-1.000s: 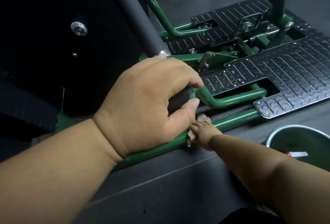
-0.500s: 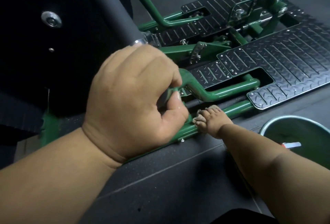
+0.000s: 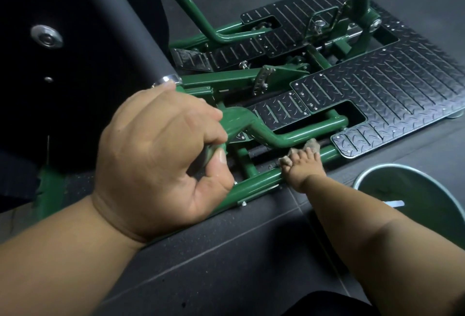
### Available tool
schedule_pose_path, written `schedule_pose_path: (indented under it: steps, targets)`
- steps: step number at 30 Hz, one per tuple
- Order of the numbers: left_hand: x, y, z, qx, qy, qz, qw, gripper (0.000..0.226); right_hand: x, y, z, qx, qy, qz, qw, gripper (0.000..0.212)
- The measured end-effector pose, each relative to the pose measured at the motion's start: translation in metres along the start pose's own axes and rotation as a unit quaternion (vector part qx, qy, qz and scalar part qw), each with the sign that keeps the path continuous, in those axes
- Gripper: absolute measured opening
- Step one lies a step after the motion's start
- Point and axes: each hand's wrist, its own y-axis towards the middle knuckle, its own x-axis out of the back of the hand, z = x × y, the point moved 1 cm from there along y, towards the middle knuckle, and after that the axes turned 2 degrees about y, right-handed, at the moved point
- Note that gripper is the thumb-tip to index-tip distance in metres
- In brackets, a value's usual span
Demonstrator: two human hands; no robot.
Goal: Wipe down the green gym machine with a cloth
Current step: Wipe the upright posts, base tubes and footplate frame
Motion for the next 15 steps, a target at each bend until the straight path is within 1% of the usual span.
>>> schedule_pose_path:
  steps: [3, 4, 5, 8, 10, 13, 14, 15]
  targets:
    - [0.000, 0.000, -0.001, 0.005, 0.001, -0.002, 1.000, 0.010, -0.016, -0.009, 0.022, 0.135, -0.043, -0.004, 0.990, 0.088]
    - [0.000, 0.000, -0.001, 0.006, 0.002, -0.003, 1.000, 0.010, -0.018, -0.011, 0.023, 0.149, -0.046, -0.003, 0.988, 0.085]
    - [-0.001, 0.000, -0.001, 0.005, 0.004, -0.005, 1.000, 0.009, -0.014, -0.011, 0.019, 0.134, -0.032, -0.004, 0.991, 0.082]
    - [-0.002, 0.001, 0.000, 0.000, 0.005, -0.008, 1.000, 0.010, 0.003, 0.005, -0.006, -0.013, 0.040, -0.013, 0.999, 0.068]
    - [-0.001, 0.001, 0.000, -0.002, 0.004, -0.008, 1.000, 0.010, 0.010, 0.016, -0.017, -0.080, 0.055, 0.008, 0.995, 0.069]
    - [-0.002, 0.001, 0.000, -0.003, 0.000, -0.006, 1.000, 0.010, 0.010, 0.018, -0.019, -0.127, 0.085, 0.019, 0.988, 0.075]
    - [-0.002, 0.001, 0.000, -0.005, -0.001, -0.006, 1.000, 0.009, 0.011, 0.015, -0.016, -0.128, 0.084, 0.016, 0.988, 0.075]
    - [-0.002, 0.000, 0.001, -0.006, -0.001, -0.006, 1.000, 0.009, 0.010, 0.012, -0.008, -0.108, 0.073, 0.015, 0.991, 0.073]
